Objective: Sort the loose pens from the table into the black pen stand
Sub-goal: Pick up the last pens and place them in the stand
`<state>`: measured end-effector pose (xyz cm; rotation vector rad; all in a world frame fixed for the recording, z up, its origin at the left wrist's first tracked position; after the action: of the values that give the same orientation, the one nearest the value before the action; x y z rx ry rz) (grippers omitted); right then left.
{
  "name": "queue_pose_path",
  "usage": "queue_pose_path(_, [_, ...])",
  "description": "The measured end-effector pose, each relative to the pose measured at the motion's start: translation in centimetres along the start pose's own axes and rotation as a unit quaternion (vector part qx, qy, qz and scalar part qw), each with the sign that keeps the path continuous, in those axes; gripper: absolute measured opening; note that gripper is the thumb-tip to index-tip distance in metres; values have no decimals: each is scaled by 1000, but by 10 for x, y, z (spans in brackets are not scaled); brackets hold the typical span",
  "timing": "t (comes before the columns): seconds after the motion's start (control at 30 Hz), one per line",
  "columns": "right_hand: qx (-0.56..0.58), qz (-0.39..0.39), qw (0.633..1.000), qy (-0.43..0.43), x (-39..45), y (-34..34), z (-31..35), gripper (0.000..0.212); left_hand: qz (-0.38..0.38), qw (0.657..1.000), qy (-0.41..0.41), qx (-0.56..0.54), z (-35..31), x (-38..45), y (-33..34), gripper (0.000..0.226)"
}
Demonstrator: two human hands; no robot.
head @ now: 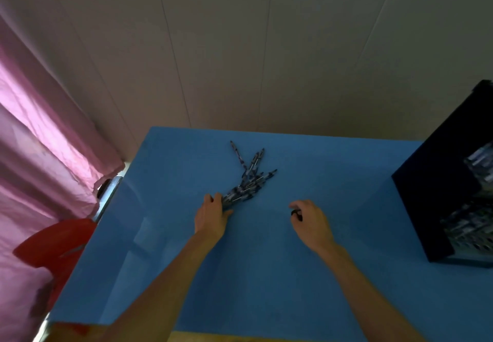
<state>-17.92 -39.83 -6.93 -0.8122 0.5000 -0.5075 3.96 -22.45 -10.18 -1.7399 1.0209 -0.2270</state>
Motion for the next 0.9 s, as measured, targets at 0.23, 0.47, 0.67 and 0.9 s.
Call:
queue_pose_path(0.23, [5, 9, 1000, 6, 5, 9, 0, 26, 31, 991, 86, 99, -6, 10, -3, 23])
queue_pose_path(0.47, [16, 7, 1000, 12, 8, 9, -7, 25, 69, 969, 169, 168, -17, -4, 15, 16])
queue_pose_path(0.67, [14, 5, 1000, 15, 13, 5, -9, 25, 55, 990, 108, 74, -37, -2, 0, 7])
queue_pose_path(0.9, [14, 2, 1000, 16, 12, 5, -14, 23, 22, 997, 64, 25, -50, 19, -10, 13])
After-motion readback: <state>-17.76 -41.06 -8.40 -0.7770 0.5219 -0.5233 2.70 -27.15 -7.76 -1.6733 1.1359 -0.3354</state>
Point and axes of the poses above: each hand's wrist, its own x-axis towards the middle knuckle, its own y-axis out of the palm, z = x × y, the point moved 8 cm from there along x, towards the middle knuckle, and after that the axes turned 14 degrees about z, right-handed, at the moved point
